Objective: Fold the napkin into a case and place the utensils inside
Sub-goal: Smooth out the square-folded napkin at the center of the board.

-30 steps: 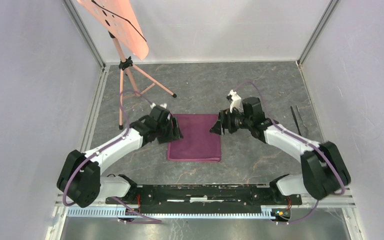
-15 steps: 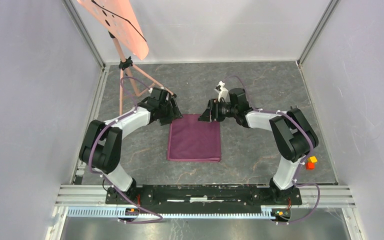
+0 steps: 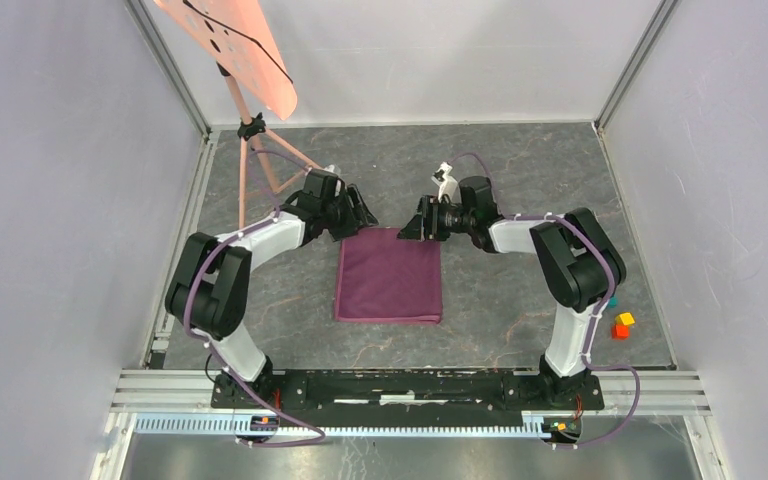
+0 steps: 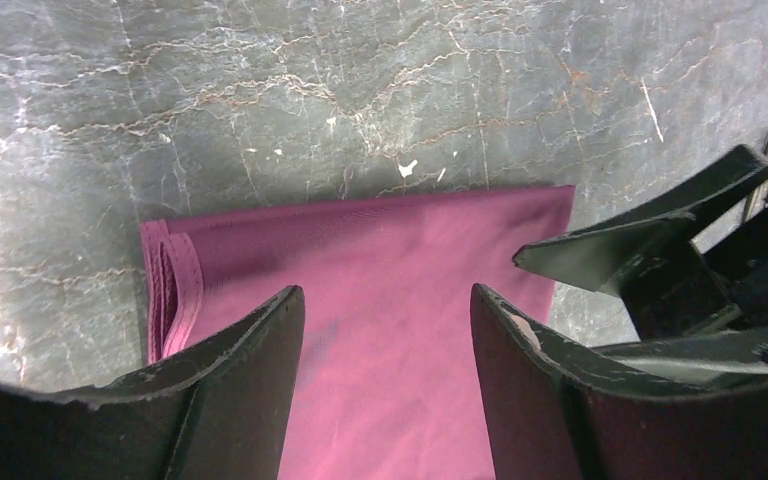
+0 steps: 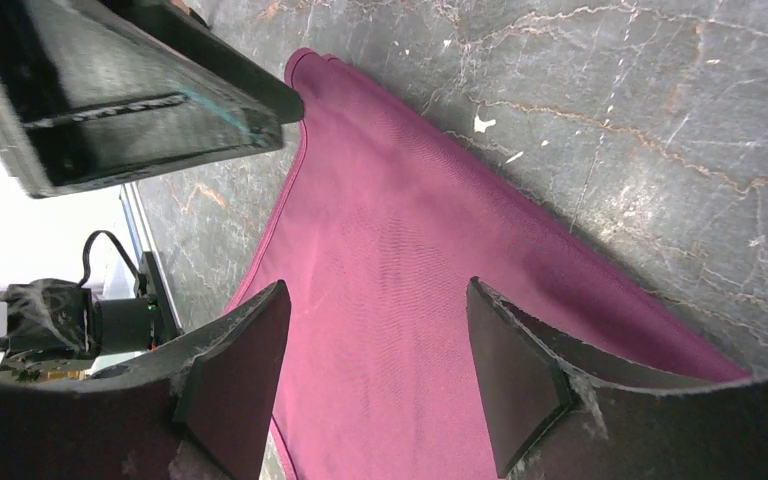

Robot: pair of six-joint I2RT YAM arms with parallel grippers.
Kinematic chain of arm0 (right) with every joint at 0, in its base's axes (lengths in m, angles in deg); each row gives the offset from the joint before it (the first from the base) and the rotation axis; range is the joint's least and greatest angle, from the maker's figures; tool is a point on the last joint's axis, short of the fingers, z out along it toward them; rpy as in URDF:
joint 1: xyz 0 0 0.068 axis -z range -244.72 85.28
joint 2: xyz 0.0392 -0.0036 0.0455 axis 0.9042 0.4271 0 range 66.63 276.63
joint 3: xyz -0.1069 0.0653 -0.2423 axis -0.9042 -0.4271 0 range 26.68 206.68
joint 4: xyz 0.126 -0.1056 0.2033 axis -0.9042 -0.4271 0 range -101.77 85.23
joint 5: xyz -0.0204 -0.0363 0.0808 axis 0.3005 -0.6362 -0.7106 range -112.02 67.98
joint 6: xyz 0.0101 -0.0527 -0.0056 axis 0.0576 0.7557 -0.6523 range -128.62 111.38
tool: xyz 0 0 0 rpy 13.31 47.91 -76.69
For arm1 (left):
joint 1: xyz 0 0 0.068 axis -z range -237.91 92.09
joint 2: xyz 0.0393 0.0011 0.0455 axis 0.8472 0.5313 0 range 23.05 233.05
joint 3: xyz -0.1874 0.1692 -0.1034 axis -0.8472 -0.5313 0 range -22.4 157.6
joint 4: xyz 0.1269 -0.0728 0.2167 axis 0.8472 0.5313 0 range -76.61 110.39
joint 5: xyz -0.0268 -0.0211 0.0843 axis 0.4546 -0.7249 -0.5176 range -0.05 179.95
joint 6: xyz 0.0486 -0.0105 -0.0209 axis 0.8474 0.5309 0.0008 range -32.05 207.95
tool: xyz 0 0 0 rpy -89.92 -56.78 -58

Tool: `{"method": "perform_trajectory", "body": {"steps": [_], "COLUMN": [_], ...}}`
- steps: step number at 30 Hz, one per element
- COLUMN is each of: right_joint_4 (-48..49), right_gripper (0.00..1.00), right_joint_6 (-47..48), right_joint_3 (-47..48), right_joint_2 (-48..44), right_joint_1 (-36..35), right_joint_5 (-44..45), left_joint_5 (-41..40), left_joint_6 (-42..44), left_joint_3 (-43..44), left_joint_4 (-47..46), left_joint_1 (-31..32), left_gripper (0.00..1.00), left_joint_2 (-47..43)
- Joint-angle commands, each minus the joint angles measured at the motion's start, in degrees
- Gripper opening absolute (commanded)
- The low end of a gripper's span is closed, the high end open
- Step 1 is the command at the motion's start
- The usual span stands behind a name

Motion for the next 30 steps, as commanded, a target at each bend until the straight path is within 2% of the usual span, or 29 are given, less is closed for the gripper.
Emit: {"method": "perform_trajectory", "body": {"steps": [1, 10, 14, 17, 24, 30], "right_joint_4": [4.8, 3.8, 3.4, -0.5, -7.6, 0.8], "right_gripper": [0.71, 0.71, 0.71, 0.71, 0.72, 0.72], "right_joint_6": [-0.9, 1.8, 4.1, 7.4, 9.3, 2.2], "right_joint_3": [-1.1, -3.0, -6.5, -6.0, -0.6, 0.2], "right_joint_2": [0.2, 2.4, 2.3, 0.5, -4.9, -1.9], "right_joint_1": [0.7, 3.4, 5.8, 6.2, 5.5, 3.2], "right_joint_5": [-1.6, -0.8, 0.4, 1.0, -0.4, -3.5], "left_joint_5": [1.8, -2.6, -5.1, -5.4, 3.3, 6.1], "left_joint_6": [-1.6, 0.0, 0.3, 1.1, 1.3, -0.7], "left_joint_3": [2.0, 0.7, -2.4, -3.7, 0.1, 2.5], "left_joint_4": [-4.6, -3.6, -3.5, -3.0, -1.3, -2.5], "left_joint_1": [-0.2, -2.0, -2.8, -2.8, -2.7, -3.0], "left_gripper": [0.69, 0.69, 0.69, 0.69, 0.72, 0.72], "left_joint_2": [3.4, 7.4, 6.8, 5.3, 0.9, 2.8]}}
